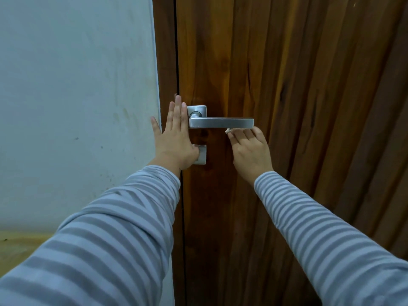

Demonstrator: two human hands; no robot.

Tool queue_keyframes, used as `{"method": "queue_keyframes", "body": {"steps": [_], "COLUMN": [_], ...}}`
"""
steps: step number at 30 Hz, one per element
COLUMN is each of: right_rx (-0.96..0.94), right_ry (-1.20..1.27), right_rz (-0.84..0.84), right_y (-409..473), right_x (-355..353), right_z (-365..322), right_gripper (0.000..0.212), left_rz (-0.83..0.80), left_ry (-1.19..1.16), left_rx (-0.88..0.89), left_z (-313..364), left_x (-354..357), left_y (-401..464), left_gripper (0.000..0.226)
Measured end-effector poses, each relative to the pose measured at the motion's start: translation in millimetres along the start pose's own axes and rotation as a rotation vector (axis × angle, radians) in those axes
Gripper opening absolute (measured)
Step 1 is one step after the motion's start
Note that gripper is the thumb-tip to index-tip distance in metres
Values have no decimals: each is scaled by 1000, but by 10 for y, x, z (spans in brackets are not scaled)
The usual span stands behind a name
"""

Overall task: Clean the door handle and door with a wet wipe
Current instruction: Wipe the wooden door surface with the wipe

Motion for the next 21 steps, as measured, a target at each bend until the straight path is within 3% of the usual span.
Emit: {"method": "queue_keyframes", "body": {"steps": [9, 15, 21], "right_rx": [38, 43, 7], "right_ry": [39, 94, 121], "right_rz": [24, 16, 27], "right_y": [28, -107, -327], "right_x": [27, 99, 188], "right_z": [-76, -171, -315], "right_gripper": [16, 15, 37], "left_rz": [27, 25, 4], "left_ry": [-39, -8, -6], "left_rx": [-6, -26, -44], "left_z": [23, 35, 59], "left_x": [12, 35, 52], "left_y": [-6, 14, 25], "left_gripper": [104, 117, 122]}}
Point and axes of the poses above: each hand's wrist, its own y-axis towards the middle knuckle, its own x-axis out of the palm, z = x × y, the point moved 4 cm from there along y, towards the middle knuckle, and after that the axes turned 10 degrees about -x, right-handed, at the moved point
